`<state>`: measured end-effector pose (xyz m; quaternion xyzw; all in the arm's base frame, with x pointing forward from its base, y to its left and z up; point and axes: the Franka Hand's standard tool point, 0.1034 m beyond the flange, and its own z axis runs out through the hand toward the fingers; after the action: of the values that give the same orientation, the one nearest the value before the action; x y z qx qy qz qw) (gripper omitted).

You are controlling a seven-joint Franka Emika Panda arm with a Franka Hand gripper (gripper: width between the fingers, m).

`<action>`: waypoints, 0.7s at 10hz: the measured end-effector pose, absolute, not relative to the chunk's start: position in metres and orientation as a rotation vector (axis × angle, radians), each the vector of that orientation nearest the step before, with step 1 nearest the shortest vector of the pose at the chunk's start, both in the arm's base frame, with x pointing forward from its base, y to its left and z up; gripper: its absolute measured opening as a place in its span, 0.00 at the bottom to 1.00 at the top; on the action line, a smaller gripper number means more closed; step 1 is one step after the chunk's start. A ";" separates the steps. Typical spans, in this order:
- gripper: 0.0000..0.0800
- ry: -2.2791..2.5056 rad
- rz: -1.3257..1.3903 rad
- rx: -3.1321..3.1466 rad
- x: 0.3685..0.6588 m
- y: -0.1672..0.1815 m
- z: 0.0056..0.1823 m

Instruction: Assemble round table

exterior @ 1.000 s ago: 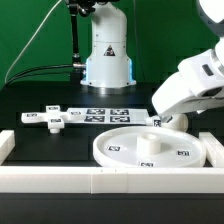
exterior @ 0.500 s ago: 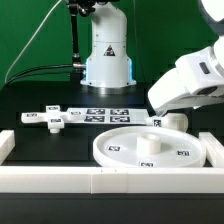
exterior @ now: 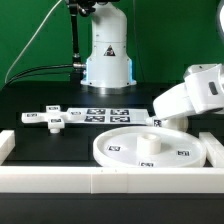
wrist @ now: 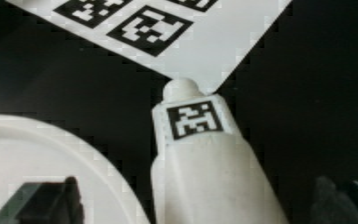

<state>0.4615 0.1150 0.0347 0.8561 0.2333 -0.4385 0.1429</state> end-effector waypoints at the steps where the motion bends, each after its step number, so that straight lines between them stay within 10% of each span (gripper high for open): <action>1: 0.81 0.674 -1.258 2.474 0.461 0.114 0.034; 6: 0.81 0.710 -1.196 2.516 0.453 0.117 0.009; 7: 0.62 0.711 -1.198 2.515 0.452 0.117 0.009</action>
Offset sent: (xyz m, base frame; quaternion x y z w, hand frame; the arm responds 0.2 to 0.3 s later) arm -0.0070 -0.0073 -0.0128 -0.0065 0.0206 -0.0068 0.9997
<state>0.4524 0.1167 0.0087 0.8670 0.2452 -0.4130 0.1328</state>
